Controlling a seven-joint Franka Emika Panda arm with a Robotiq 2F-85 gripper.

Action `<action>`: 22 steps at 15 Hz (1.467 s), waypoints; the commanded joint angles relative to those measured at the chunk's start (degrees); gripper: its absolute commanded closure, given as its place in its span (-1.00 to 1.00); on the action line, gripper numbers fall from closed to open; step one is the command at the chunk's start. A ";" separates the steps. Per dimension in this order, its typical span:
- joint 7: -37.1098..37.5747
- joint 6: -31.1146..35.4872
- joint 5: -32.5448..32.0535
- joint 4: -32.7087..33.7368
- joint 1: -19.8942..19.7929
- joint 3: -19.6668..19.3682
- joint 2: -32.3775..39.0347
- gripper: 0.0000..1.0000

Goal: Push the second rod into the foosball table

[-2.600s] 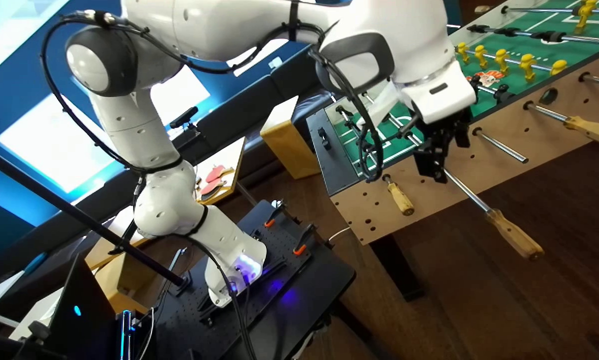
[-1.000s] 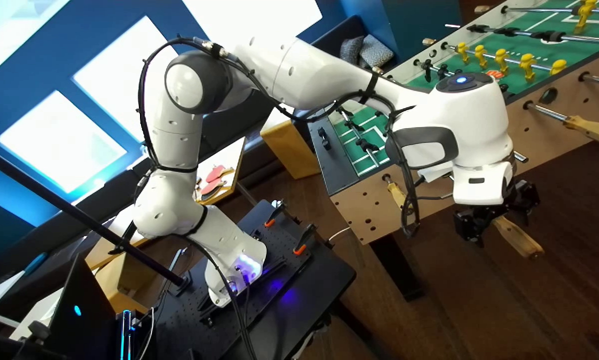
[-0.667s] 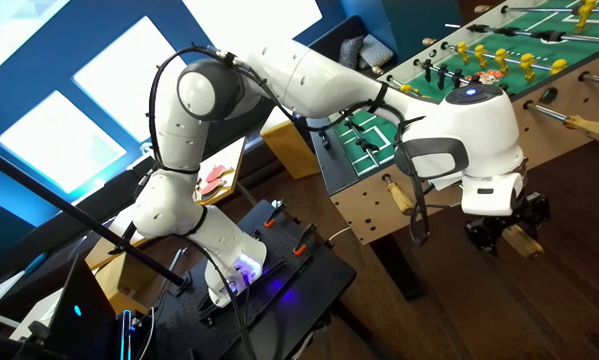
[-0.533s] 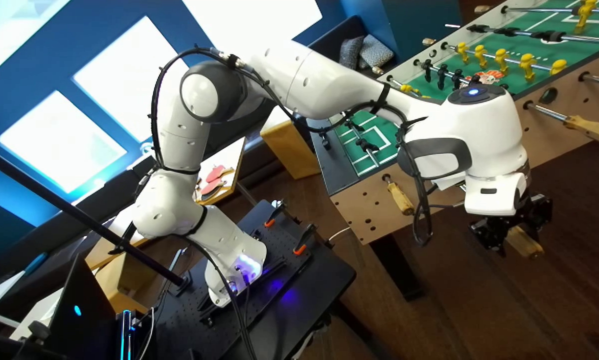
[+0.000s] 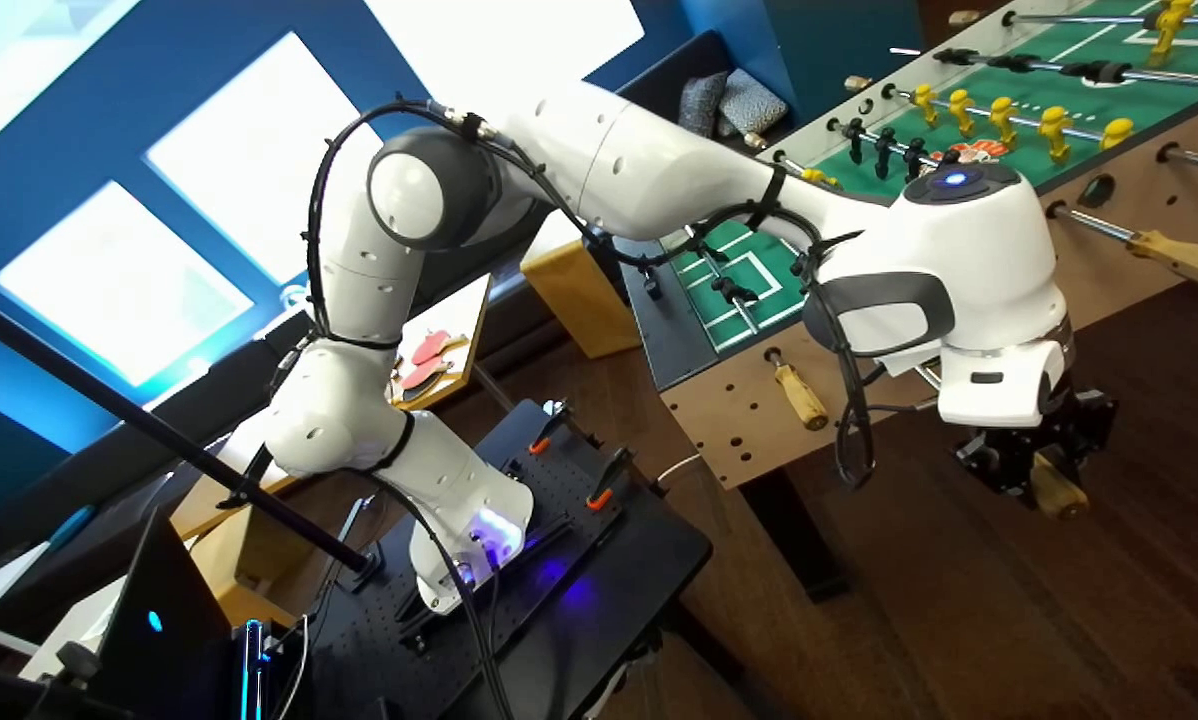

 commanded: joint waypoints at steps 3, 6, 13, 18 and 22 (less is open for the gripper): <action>-1.43 -0.71 1.41 -1.18 0.05 4.17 -2.48 0.70; -1.39 -0.41 1.52 -3.25 1.50 5.41 -4.29 0.70; 1.09 0.58 1.89 -8.57 5.35 9.15 -9.05 0.70; 4.52 2.41 1.57 -12.28 9.92 11.96 -11.91 0.70; 6.48 5.77 0.46 -14.29 12.07 11.47 -12.52 0.70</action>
